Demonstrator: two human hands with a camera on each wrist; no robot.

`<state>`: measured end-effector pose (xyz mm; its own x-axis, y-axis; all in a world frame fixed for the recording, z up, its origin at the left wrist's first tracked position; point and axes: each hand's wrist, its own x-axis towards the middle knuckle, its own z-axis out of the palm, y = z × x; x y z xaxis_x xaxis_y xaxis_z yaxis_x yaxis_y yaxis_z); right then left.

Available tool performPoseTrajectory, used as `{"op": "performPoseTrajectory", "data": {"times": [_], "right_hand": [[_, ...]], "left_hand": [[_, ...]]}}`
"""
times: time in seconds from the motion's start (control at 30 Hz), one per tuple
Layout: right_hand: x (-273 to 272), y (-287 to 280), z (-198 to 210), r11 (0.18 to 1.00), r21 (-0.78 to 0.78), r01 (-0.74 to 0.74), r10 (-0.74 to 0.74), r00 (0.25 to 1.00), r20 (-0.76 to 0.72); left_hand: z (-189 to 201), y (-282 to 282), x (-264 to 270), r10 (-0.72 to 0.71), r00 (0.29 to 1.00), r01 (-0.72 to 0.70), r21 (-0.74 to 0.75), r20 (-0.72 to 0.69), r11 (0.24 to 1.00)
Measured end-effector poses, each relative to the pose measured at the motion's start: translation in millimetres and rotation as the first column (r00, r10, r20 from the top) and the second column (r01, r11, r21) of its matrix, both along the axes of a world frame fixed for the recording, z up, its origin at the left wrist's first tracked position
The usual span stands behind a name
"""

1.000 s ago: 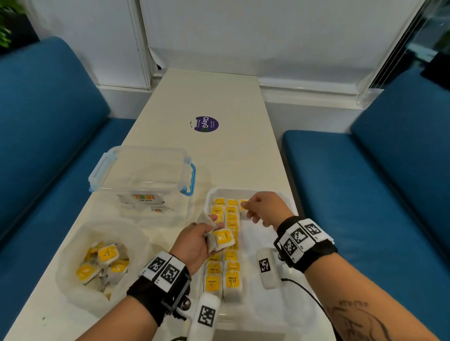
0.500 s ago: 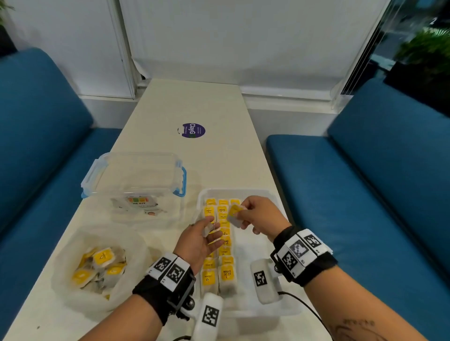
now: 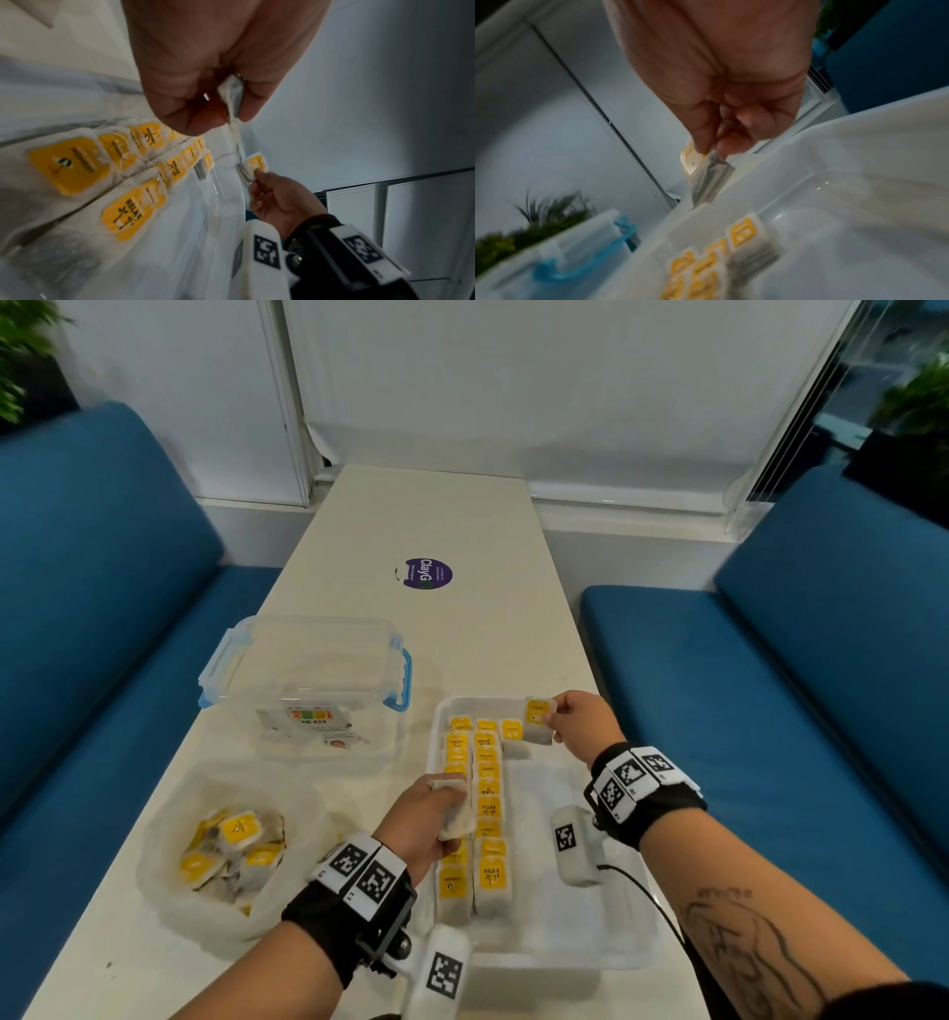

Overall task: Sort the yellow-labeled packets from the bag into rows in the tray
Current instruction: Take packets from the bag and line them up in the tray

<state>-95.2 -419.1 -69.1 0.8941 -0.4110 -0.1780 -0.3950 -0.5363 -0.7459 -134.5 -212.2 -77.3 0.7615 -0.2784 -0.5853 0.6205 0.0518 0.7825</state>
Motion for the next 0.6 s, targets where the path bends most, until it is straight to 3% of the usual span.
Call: {"op": "performPoseTrajectory", "data": {"times": [0.13, 0.2, 0.43, 0.6], "right_hand": [[8, -2, -13, 0.981, -0.125, -0.15, 0.106, 0.948, -0.301], [9, -2, -19, 0.976, -0.106, -0.191, 0.135, 0.909, -0.394], [21, 6, -32, 0.995, 0.084, -0.046, 0.077, 0.906, -0.417], [29, 6, -39, 0.995, 0.016, -0.096, 0.095, 0.929, -0.358]], "left_hand": [[-3, 4, 2, -0.048, 0.998, 0.048, 0.017, 0.028, 0.999], [-5, 4, 4, -0.066, 0.997, 0.065, 0.026, 0.04, 0.998], [-16, 6, 9, -0.067, 0.996, 0.065, 0.03, 0.057, 0.997], [-16, 7, 13, -0.067, 0.993, 0.065, 0.024, 0.093, 0.998]]}}
